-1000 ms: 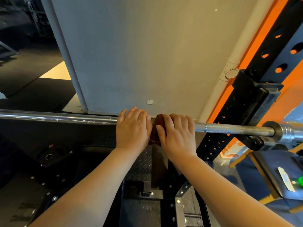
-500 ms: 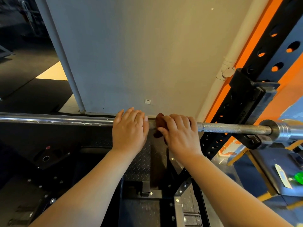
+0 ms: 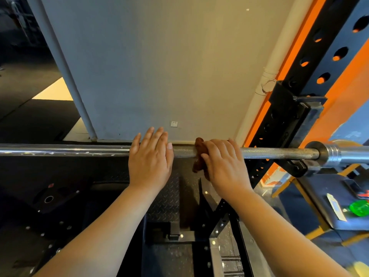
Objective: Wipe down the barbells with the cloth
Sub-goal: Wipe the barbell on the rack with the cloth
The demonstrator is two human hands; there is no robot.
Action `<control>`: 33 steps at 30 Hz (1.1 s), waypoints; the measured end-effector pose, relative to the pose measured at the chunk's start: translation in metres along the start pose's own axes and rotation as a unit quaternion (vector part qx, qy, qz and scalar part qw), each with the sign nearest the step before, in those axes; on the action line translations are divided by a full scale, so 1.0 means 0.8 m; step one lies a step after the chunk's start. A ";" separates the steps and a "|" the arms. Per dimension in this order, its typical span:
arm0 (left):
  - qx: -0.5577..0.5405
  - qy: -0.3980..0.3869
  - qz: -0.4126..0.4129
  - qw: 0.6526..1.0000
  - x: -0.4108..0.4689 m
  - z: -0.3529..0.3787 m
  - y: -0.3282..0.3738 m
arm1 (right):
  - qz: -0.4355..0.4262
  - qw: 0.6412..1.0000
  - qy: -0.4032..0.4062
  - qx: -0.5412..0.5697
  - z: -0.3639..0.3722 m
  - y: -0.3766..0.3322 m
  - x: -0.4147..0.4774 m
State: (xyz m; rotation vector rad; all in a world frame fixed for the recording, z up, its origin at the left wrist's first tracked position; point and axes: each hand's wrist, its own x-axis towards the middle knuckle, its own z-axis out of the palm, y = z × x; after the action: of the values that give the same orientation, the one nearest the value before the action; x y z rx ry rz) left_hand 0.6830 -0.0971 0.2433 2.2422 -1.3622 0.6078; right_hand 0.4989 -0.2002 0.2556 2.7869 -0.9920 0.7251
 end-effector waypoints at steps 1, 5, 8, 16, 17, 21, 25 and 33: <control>0.002 0.000 0.002 1.000 0.000 0.000 -0.001 | -0.002 1.000 -0.002 -0.007 -0.005 0.018 -0.002; 0.011 -0.003 -0.001 1.000 0.001 -0.001 0.000 | 0.125 0.990 0.061 0.012 -0.018 0.066 -0.012; 0.010 -0.007 -0.005 1.000 0.002 -0.001 0.002 | 0.188 0.979 0.071 0.040 -0.010 0.040 -0.013; 0.010 0.003 0.003 1.000 0.003 0.000 0.001 | 0.058 0.998 0.000 0.001 -0.025 0.060 0.000; 0.010 0.003 0.003 1.000 0.003 0.000 0.001 | 0.067 0.997 -0.027 -0.004 -0.037 0.065 0.008; 0.006 0.002 0.000 1.000 0.004 0.000 0.002 | 0.158 0.978 -0.132 -0.010 -0.050 0.057 0.052; 0.007 0.005 0.003 1.000 0.003 0.000 0.000 | 0.128 0.992 -0.006 0.004 -0.031 0.056 0.012; 0.008 0.013 0.011 1.000 0.003 0.002 -0.003 | 0.086 0.994 0.027 -0.054 -0.035 0.132 0.002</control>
State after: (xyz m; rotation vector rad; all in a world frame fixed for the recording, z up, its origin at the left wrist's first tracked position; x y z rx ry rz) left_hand 0.6865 -0.0986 0.2428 2.2265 -1.3757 0.6566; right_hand 0.4235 -0.2768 0.2740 2.6000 -1.2321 0.7378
